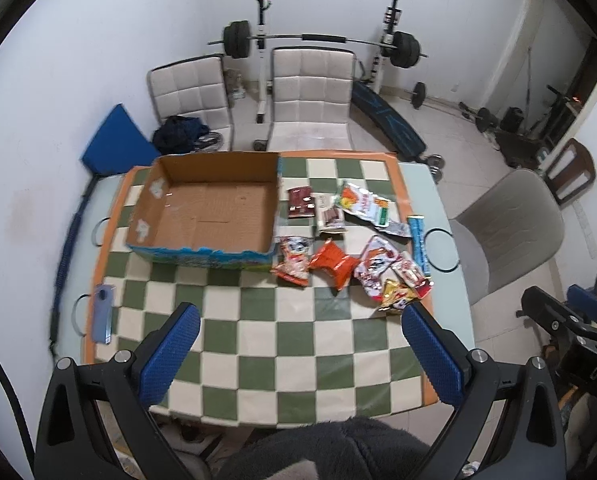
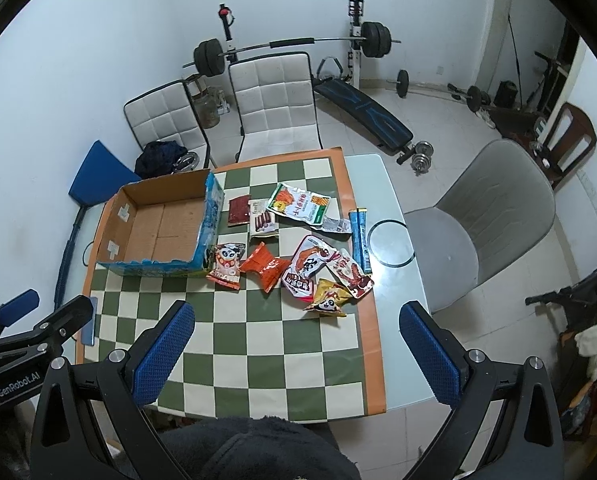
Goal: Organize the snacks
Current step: 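Grasp the orange chip bag with the left gripper while the right grasps the spicy wing packet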
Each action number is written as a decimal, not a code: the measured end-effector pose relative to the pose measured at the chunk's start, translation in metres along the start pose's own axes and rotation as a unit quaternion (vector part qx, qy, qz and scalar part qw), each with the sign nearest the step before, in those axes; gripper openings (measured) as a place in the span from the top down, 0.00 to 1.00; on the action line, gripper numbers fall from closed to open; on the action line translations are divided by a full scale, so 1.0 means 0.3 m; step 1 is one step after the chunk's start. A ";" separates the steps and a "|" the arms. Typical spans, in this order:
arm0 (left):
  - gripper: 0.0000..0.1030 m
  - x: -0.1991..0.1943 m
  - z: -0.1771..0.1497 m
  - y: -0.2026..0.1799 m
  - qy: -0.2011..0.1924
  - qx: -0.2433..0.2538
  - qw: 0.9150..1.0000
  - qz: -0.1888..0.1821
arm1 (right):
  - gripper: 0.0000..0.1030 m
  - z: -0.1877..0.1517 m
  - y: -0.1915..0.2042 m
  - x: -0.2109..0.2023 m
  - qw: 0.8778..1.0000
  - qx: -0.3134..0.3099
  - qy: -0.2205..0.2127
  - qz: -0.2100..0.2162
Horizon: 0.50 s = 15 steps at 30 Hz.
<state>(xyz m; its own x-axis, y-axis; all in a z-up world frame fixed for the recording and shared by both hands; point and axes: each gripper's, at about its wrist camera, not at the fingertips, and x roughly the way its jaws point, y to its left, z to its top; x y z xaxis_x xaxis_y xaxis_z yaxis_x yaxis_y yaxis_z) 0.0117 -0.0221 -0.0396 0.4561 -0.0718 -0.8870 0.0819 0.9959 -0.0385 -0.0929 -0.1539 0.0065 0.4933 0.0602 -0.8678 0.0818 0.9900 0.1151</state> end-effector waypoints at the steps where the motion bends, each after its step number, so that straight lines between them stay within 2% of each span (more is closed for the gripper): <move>1: 0.00 0.023 0.009 -0.010 0.002 0.002 1.000 -0.002 | 0.00 0.007 -0.018 0.019 1.000 0.005 0.003 0.000; 4: 0.00 0.138 0.044 -0.050 0.011 0.012 1.000 0.020 | 0.00 0.028 -0.087 0.123 0.999 0.029 0.019 0.002; 7: 0.00 0.252 0.098 -0.044 0.033 0.013 0.999 0.026 | 0.00 0.067 -0.164 0.252 0.998 0.047 0.044 0.004; 12: 0.02 0.490 0.137 -0.048 0.108 -0.012 0.994 0.010 | 0.00 0.101 -0.274 0.511 0.993 0.063 0.098 0.003; 15: 0.02 0.636 0.149 -0.050 0.167 -0.042 0.985 -0.019 | 0.00 0.107 -0.343 0.668 0.989 0.071 0.127 0.001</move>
<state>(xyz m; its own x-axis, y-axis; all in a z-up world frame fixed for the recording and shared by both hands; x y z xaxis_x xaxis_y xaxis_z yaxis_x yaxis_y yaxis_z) 0.1373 -0.0532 -0.1877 0.1368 -0.1007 -0.9855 0.0124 0.9949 -0.0999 0.0252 -0.2477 -0.1638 0.2617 0.1112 -0.9587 0.2112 0.9627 0.1693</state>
